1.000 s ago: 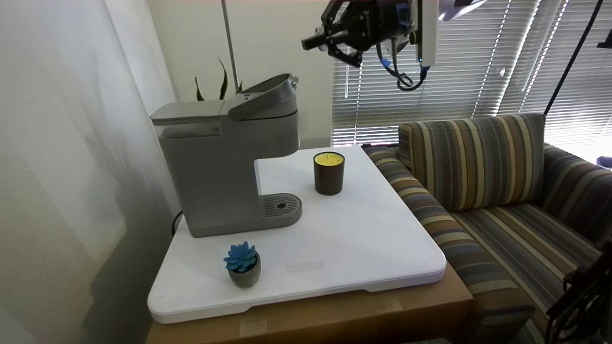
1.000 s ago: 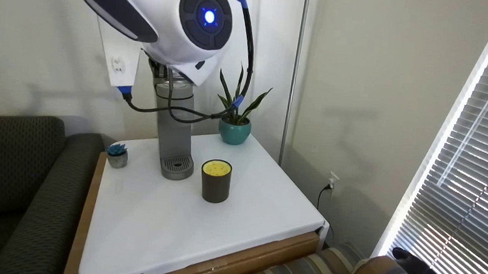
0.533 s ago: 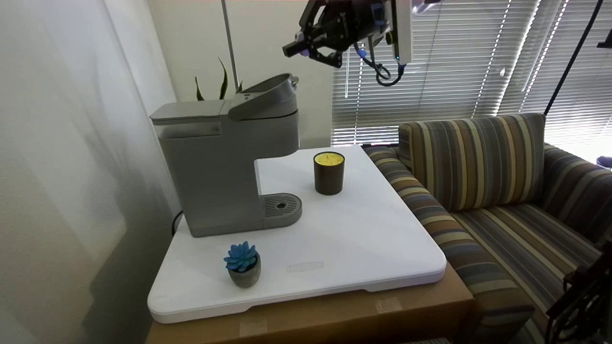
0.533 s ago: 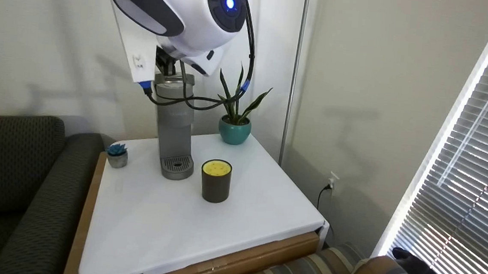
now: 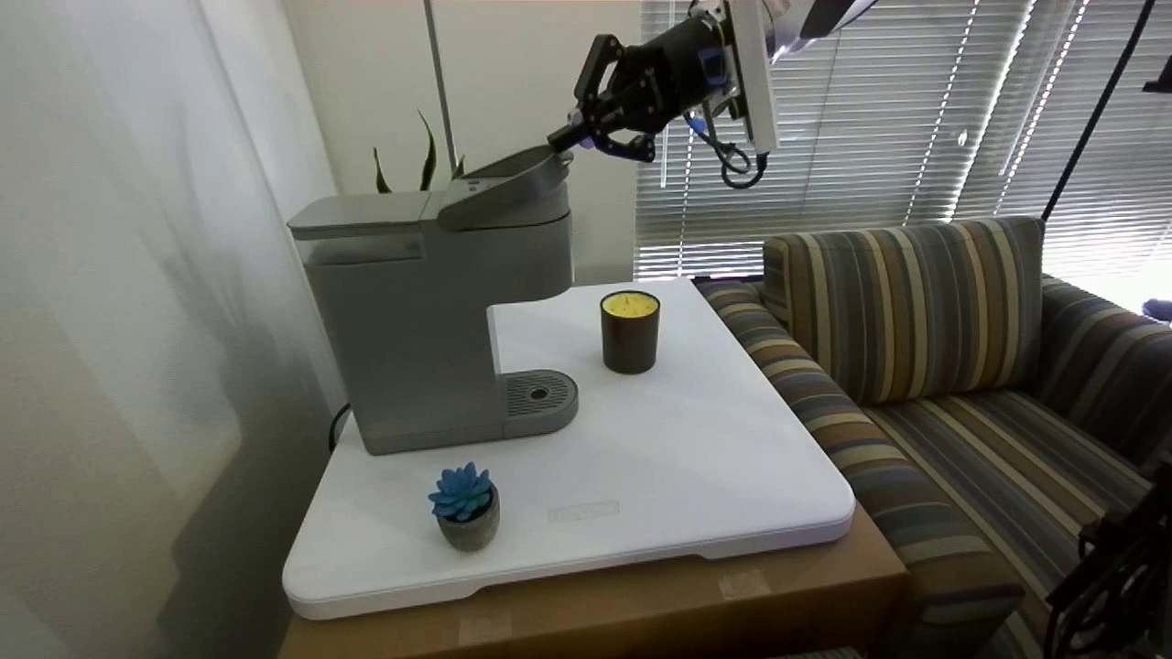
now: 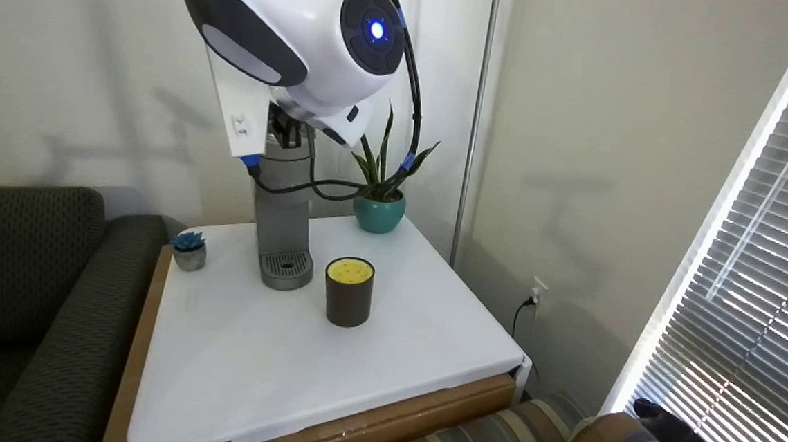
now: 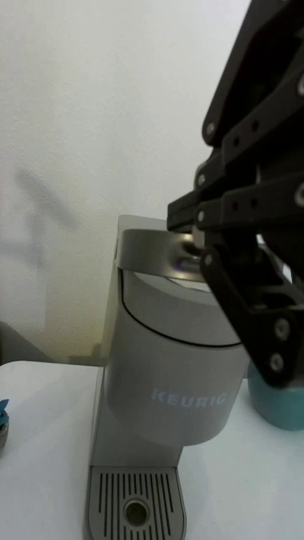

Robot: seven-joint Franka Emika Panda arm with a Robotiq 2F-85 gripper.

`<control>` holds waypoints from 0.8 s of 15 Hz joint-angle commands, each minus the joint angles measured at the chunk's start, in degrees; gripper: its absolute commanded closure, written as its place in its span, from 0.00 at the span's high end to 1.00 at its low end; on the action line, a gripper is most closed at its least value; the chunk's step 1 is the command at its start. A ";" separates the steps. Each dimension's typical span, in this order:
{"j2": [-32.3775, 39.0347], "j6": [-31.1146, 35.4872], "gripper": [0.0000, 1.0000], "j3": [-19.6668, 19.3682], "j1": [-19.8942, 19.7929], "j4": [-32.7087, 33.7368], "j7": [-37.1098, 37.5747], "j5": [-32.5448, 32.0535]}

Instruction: Open the coffee maker then close it

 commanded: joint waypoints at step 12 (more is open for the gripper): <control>0.50 4.54 0.00 0.43 -0.17 -1.65 6.42 2.02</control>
